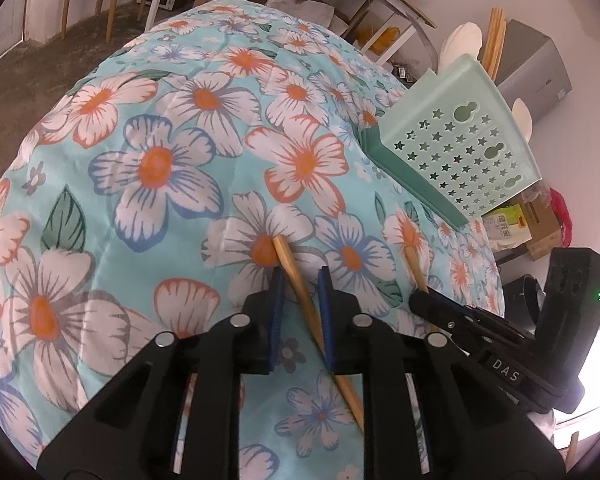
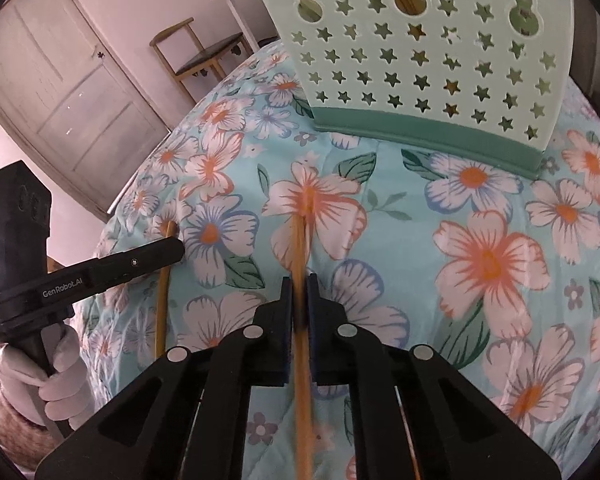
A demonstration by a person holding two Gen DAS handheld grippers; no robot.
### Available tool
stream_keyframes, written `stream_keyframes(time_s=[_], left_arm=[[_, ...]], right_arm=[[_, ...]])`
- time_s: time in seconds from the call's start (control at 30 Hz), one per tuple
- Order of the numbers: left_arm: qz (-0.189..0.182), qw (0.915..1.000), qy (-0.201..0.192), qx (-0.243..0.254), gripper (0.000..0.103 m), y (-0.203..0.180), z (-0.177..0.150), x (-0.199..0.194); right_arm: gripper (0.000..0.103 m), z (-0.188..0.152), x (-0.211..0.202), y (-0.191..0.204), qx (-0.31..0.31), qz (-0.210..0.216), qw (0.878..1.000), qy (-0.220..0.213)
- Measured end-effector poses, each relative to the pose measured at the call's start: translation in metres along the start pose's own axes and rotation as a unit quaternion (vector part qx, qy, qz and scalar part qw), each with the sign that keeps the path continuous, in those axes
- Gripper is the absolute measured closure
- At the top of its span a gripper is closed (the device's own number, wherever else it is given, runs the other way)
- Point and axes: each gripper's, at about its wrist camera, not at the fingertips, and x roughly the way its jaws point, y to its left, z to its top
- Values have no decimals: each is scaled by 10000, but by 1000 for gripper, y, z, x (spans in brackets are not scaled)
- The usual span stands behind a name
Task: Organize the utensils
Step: 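Grasp a chopstick with the right tool while the left tool grasps another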
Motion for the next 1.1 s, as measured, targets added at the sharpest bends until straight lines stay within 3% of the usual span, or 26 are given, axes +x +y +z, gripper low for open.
stream_keyframes(time_s=[0.33,1.1], left_arm=[[-294,9990,310,-104,84,-1,-3,-7],[-42,9997,247,37,88,-15,-7,2]], right_arm=[[96,-4,-8,-9,137,-76,9999,-58],[96,-7,-7,-22,439,290,9986,-32]])
